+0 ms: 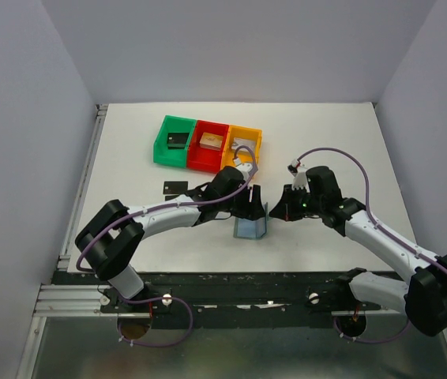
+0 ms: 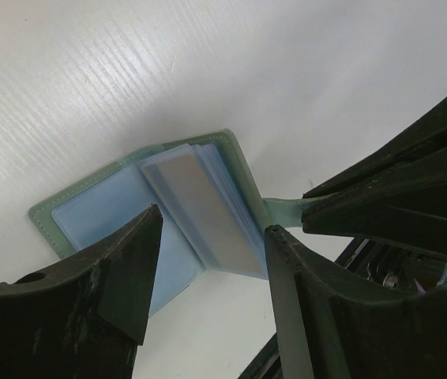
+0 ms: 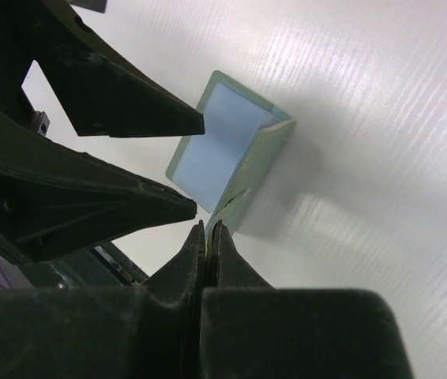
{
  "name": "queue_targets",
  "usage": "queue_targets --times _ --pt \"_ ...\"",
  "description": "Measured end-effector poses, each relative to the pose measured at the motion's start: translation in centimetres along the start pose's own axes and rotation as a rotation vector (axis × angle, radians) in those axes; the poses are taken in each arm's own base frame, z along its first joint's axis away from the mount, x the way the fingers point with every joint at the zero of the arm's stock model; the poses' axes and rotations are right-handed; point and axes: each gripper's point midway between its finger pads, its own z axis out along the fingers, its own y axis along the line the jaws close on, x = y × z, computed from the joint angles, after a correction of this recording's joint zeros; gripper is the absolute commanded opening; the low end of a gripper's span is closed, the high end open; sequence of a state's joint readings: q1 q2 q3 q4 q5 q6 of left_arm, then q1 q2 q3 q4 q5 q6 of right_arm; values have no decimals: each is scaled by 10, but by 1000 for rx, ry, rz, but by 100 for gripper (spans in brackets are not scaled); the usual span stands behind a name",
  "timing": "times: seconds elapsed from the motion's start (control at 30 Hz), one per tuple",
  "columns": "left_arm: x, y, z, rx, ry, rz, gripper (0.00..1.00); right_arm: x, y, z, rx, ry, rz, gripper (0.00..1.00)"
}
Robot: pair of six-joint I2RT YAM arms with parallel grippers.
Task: Take the credit cards out of the card holder
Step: Remove the credit card from the card holder.
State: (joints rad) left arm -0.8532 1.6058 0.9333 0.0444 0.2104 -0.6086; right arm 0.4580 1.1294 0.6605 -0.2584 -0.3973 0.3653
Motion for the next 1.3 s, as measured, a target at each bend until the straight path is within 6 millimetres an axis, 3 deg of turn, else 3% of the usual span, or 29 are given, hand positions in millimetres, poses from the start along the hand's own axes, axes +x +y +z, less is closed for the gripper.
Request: queue_targets --times 0.4,0.73,1.3 --pt "2 2 0 -7 9 1 66 0 -7 1 35 -4 4 0" --pt "17 14 12 -34 55 -10 66 0 -8 1 40 -3 5 0" --pt "25 26 14 -91 72 -11 65 0 -9 1 45 -5 5 0"
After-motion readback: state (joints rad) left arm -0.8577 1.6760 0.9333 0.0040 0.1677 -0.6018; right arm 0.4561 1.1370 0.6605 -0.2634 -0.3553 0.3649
